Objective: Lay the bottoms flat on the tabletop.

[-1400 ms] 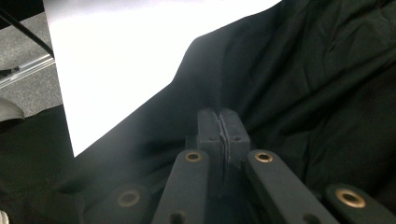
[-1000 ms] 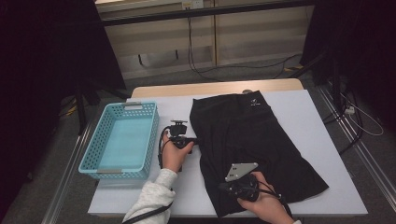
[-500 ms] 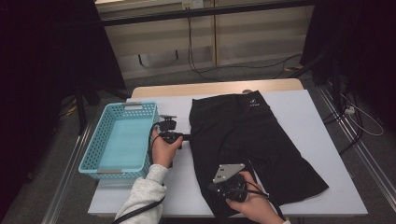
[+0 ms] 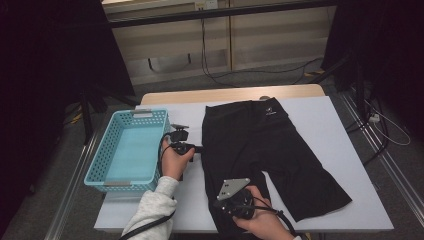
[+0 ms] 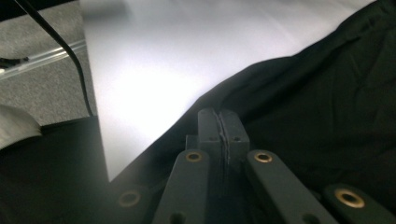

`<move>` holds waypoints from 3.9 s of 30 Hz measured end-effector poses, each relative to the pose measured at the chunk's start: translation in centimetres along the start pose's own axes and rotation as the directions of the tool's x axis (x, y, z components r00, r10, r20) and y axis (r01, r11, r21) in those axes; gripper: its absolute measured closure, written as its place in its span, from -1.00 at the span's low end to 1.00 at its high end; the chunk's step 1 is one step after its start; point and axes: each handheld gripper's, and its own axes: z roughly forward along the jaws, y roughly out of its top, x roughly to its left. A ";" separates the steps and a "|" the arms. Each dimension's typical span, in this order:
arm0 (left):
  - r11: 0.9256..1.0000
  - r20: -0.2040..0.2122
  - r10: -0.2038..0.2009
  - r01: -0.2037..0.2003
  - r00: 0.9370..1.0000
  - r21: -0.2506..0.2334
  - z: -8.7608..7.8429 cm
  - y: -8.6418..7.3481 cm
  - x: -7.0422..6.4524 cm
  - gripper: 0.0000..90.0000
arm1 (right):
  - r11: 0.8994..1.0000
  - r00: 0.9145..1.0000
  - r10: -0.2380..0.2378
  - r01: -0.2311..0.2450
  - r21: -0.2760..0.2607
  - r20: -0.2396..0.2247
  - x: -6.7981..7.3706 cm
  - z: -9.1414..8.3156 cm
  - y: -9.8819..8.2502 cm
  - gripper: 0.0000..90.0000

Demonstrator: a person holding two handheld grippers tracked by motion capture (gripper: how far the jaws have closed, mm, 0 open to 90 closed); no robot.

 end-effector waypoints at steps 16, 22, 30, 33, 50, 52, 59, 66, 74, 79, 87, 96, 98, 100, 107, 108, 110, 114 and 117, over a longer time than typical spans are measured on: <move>1.000 -0.058 0.017 -0.018 0.998 -0.015 -0.5 -0.3 0.4 0.81 | 0.999 0.997 0.041 -0.040 -0.012 0.072 -0.3 -1.2 0.2 0.28; 0.997 -0.038 0.055 -0.057 0.998 -0.047 -1.0 -0.9 0.5 0.26 | 0.982 0.962 0.184 -0.170 -0.083 0.204 -4.1 -5.4 -1.9 0.26; 0.990 -0.053 0.112 -0.115 0.992 -0.075 -0.8 -1.6 0.1 -0.05 | 0.959 0.912 0.277 -0.280 -0.032 0.303 -6.9 -6.1 -5.5 0.28; 0.988 -0.069 0.132 -0.137 0.989 -0.075 -0.8 -1.6 -0.2 -0.15 | 0.963 0.913 0.255 -0.268 -0.001 0.320 -7.0 -5.6 -5.6 0.37; 0.983 -0.076 0.159 -0.165 0.984 -0.081 -0.6 -2.0 -0.5 -0.28 | 0.954 0.934 0.294 -0.301 0.002 0.203 -5.8 -6.7 -5.6 0.67; 0.983 -0.074 0.163 -0.168 0.984 -0.077 -0.6 -2.0 -0.6 -0.30 | 0.959 0.933 0.278 -0.283 -0.008 0.227 -5.8 -6.4 -5.2 0.62; 0.981 -0.082 0.172 -0.178 0.982 -0.078 -0.5 -2.1 -0.7 -0.33 | 0.960 0.924 0.277 -0.278 -0.035 0.265 -5.9 -4.6 -4.0 0.23; 0.980 -0.084 0.183 -0.189 0.980 -0.069 -0.5 -2.1 -0.9 -0.38 | 0.938 0.905 0.346 -0.341 -0.063 0.247 -6.9 -3.9 -4.2 1.00; 0.980 -0.093 0.177 -0.184 0.980 -0.079 -0.5 -2.1 -0.7 -0.37 | 0.898 0.881 0.439 -0.430 -0.090 0.176 -7.5 -6.7 -5.9 1.00; 0.980 -0.094 0.177 -0.185 0.980 -0.078 -0.5 -2.2 -0.8 -0.39 | 0.916 0.889 0.397 -0.399 -0.041 0.227 -7.4 -6.7 -6.4 1.00; 0.979 -0.092 0.181 -0.188 0.979 -0.078 -0.6 -2.2 -0.8 -0.41 | 0.945 0.904 0.323 -0.322 -0.051 0.279 -6.8 -6.4 -5.7 0.61; 0.975 -0.104 0.205 -0.213 0.973 -0.064 -0.4 -2.3 -1.1 -0.45 | 0.957 0.903 0.286 -0.287 -0.047 0.320 -6.3 -4.7 -4.5 0.19; 0.975 -0.105 0.204 -0.212 0.973 -0.068 -0.4 -2.3 -1.2 -0.46 | 0.958 0.898 0.280 -0.284 -0.040 0.339 -6.5 -4.2 -4.5 0.37; 0.974 -0.108 0.207 -0.215 0.972 -0.071 -0.4 -2.3 -1.2 -0.46 | 0.959 0.902 0.281 -0.280 -0.050 0.329 -6.7 -4.2 -4.5 0.76; 0.974 -0.105 0.208 -0.216 0.972 -0.067 -0.6 -2.5 -1.2 -0.47 | 0.941 0.900 0.334 -0.336 -0.043 0.281 -7.4 -5.5 -5.4 1.00; 0.974 -0.105 0.209 -0.216 0.972 -0.065 -0.6 -2.5 -1.2 -0.47 | 0.939 0.898 0.338 -0.342 -0.037 0.280 -7.4 -5.9 -5.6 1.00; 0.974 -0.101 0.209 -0.216 0.973 -0.063 -0.6 -2.5 -1.2 -0.47 | 0.932 0.894 0.357 -0.361 -0.039 0.271 -7.4 -6.2 -6.0 1.00; 0.974 -0.102 0.209 -0.217 0.972 -0.066 -0.6 -2.6 -1.3 -0.48 | 0.933 0.897 0.355 -0.357 -0.040 0.263 -7.2 -6.6 -6.1 1.00; 0.974 -0.101 0.210 -0.217 0.973 -0.067 -0.7 -2.7 -1.4 -0.49 | 0.945 0.899 0.326 -0.323 -0.061 0.293 -6.8 -6.8 -5.7 0.61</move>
